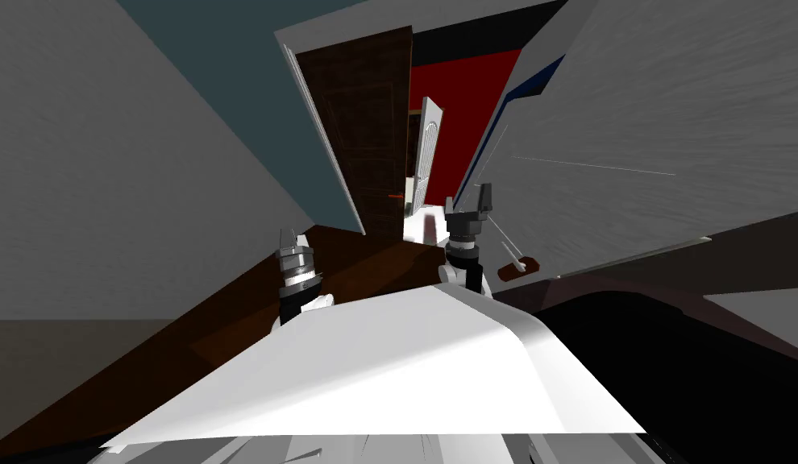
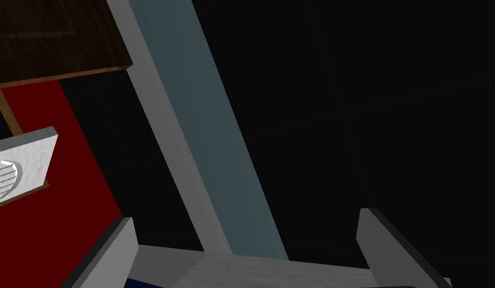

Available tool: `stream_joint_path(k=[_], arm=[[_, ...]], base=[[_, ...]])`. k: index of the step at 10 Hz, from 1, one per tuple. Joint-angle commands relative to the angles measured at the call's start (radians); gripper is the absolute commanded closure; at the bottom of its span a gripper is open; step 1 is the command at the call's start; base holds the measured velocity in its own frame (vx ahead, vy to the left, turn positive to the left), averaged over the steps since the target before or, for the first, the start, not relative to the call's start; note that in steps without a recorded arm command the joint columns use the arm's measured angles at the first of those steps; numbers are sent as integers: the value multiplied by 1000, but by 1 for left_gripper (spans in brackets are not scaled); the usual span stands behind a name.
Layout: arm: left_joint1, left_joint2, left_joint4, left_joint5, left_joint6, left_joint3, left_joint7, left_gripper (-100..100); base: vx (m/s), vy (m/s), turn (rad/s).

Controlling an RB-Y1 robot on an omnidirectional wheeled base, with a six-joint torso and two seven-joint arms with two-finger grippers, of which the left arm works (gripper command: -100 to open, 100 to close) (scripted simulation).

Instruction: Pull the door open

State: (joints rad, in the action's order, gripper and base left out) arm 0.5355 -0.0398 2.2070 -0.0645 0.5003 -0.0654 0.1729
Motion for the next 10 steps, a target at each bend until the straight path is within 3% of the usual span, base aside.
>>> stream_joint_path(k=[1,6,10], arm=[[-16,15,-28,5,-4,2,-10,-100],[-80,70,-145,27,-19,9,-54,-100],[-121,100,-219,41,-28,14,-81,-100]], base=[[175,-22,-73],[108,-48,-106],[105,-26,-78]])
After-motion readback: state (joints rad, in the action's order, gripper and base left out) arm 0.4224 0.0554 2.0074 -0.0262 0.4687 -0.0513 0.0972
